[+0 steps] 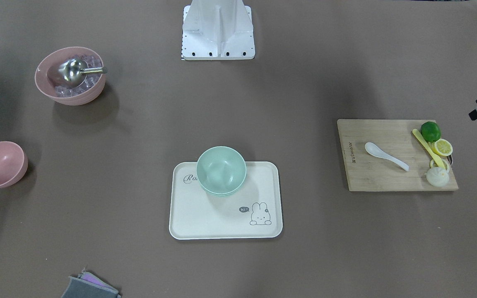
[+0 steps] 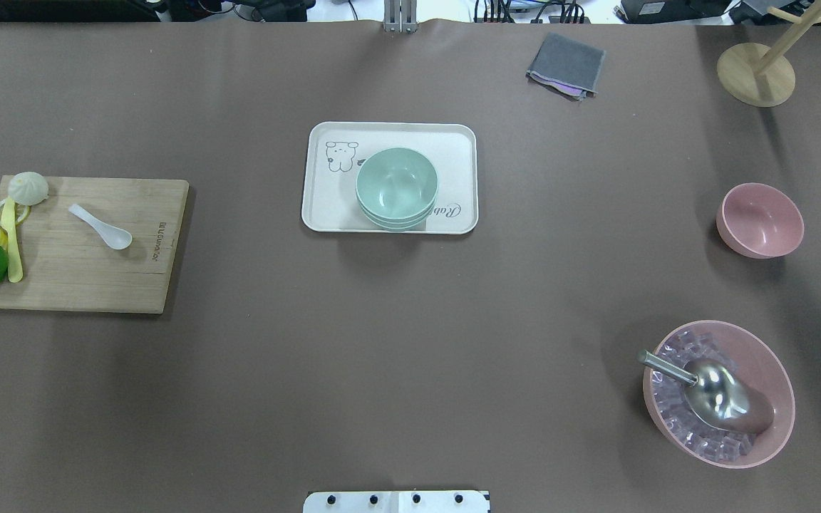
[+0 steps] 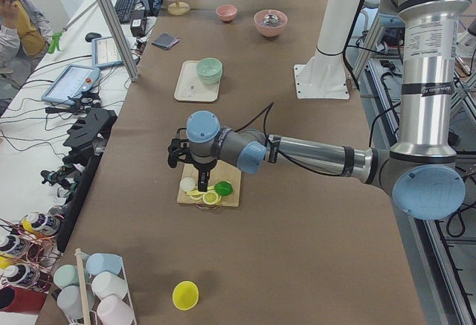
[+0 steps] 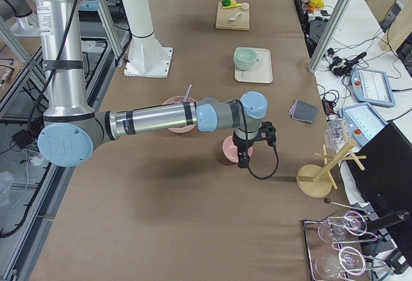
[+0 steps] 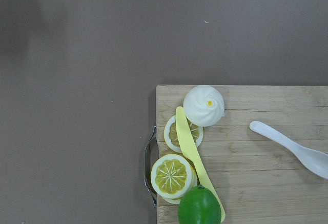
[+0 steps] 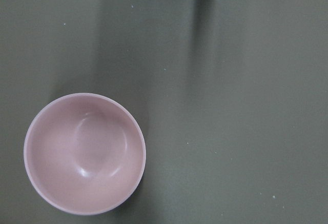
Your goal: Stack pink bowl on green and place spoon
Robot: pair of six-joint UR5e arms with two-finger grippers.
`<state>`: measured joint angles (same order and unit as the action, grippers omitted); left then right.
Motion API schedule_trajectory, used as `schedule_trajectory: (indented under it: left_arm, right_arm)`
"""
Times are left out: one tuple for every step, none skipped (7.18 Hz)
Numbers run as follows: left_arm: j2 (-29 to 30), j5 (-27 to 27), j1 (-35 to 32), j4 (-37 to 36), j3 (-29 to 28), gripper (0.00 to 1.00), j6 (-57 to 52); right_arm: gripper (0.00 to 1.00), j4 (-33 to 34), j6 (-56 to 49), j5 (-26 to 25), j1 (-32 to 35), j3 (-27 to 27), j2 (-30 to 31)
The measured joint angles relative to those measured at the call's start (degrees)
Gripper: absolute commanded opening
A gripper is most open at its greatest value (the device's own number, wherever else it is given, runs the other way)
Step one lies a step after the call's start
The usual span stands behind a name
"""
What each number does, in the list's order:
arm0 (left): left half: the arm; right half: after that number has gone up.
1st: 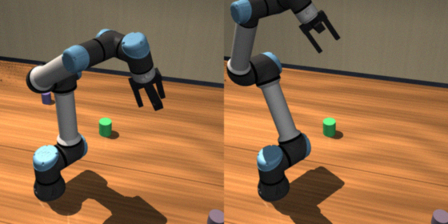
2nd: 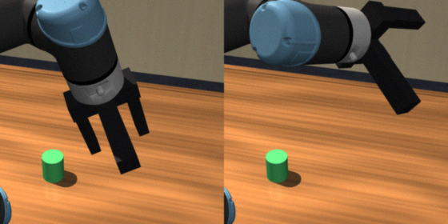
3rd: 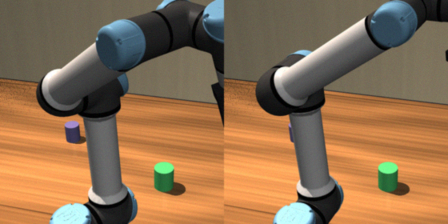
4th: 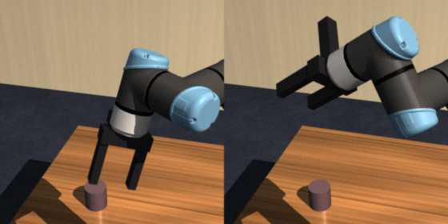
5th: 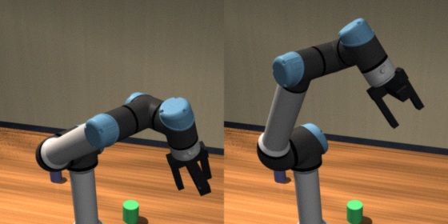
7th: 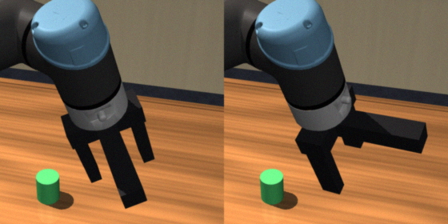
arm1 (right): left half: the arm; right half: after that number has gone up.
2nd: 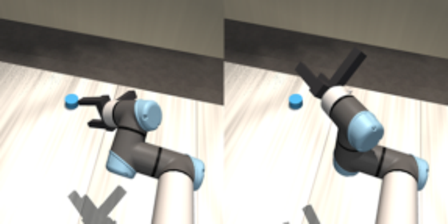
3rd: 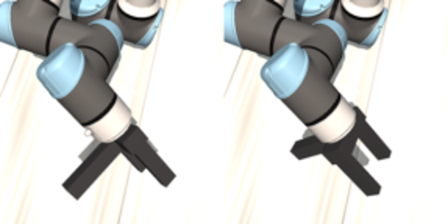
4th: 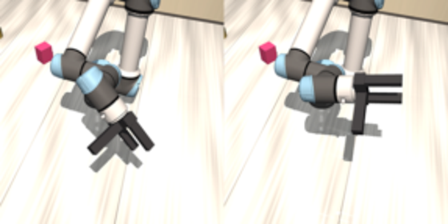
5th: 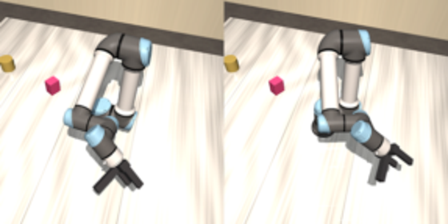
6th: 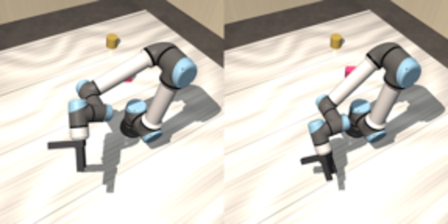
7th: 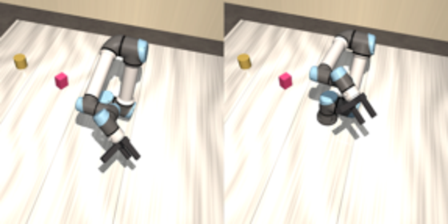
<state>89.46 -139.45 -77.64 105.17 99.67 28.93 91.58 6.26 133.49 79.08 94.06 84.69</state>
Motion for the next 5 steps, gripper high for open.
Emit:
schedule_trajectory:
  left_arm:
    - [1.5,0.2,2.4,0.2,-0.1,0.97,5.4]
    - [3.3,1.0,5.1,0.3,-0.3,0.97,10.8]
    - [5.5,3.1,8.3,0.3,-0.7,0.97,17.0]
    - [7.4,5.2,10.9,0.3,-1.1,0.97,22.5]
    - [8.7,6.1,12.7,0.3,-1.4,0.92,26.0]
  right_arm:
    - [0.98,-3.8,3.7,0.0,-1.6,-3.2,-1.5]
    - [0.97,-10.5,9.2,0.0,-3.8,-6.6,-2.2]
    - [0.92,-17.6,15.0,0.0,-5.9,-10.0,-2.5]
    - [0.88,-22.6,19.0,0.0,-7.6,-12.6,-2.5]
    - [0.84,-25.1,20.7,0.1,-8.5,-14.2,-2.3]
